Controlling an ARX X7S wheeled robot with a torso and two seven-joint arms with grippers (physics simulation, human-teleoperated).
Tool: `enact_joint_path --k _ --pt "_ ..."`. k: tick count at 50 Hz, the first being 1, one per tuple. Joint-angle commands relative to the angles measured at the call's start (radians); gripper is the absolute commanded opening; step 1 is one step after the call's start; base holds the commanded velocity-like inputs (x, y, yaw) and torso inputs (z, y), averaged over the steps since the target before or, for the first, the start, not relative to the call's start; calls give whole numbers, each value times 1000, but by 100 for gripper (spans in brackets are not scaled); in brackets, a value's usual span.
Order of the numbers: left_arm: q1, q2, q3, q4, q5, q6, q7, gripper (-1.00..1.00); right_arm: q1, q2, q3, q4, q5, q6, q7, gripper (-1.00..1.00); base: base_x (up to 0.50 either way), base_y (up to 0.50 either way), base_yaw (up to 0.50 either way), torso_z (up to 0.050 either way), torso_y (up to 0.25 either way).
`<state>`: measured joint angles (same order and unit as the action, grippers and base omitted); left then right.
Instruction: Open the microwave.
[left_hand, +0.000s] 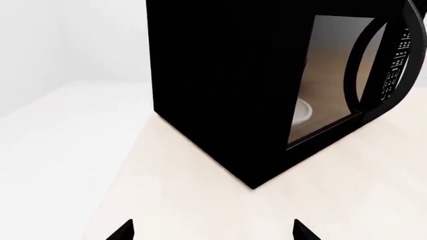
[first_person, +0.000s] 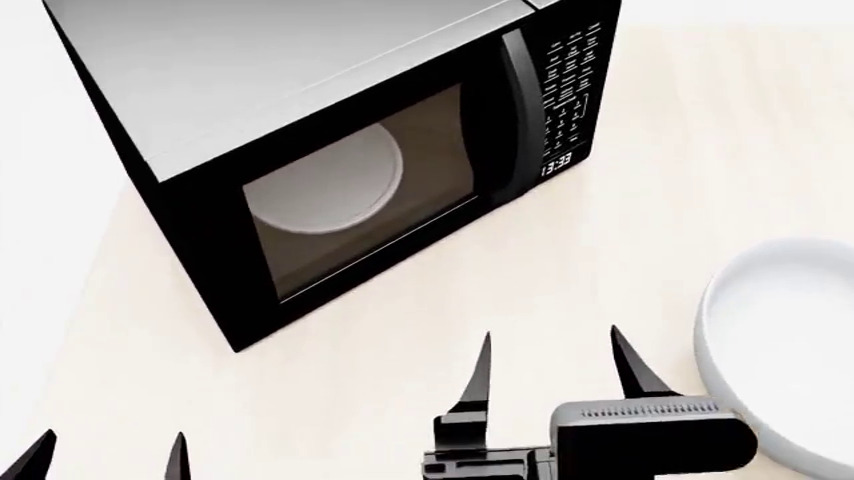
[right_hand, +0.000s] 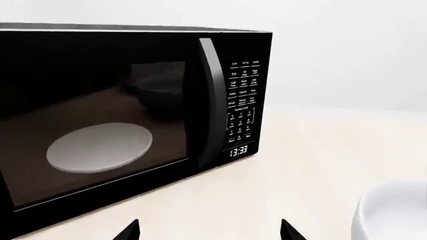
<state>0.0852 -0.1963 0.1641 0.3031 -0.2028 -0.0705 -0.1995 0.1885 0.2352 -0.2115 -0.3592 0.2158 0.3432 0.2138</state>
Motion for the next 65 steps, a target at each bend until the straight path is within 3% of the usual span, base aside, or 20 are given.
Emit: enact_joint_path --k 1,30,65 --pt "16 -17 2 44 -21 -1 -9 100 119 19 -8 -46 4 140 15 100 0 0 0 0 0" --pt "10 -45 20 42 -56 -1 -27 100 422 41 -54 175 16 280 -59 100 0 0 0 0 0" --pt "12 -62 35 49 -70 8 -47 100 668 -3 -113 524 -21 196 -111 100 0 0 0 0 0"
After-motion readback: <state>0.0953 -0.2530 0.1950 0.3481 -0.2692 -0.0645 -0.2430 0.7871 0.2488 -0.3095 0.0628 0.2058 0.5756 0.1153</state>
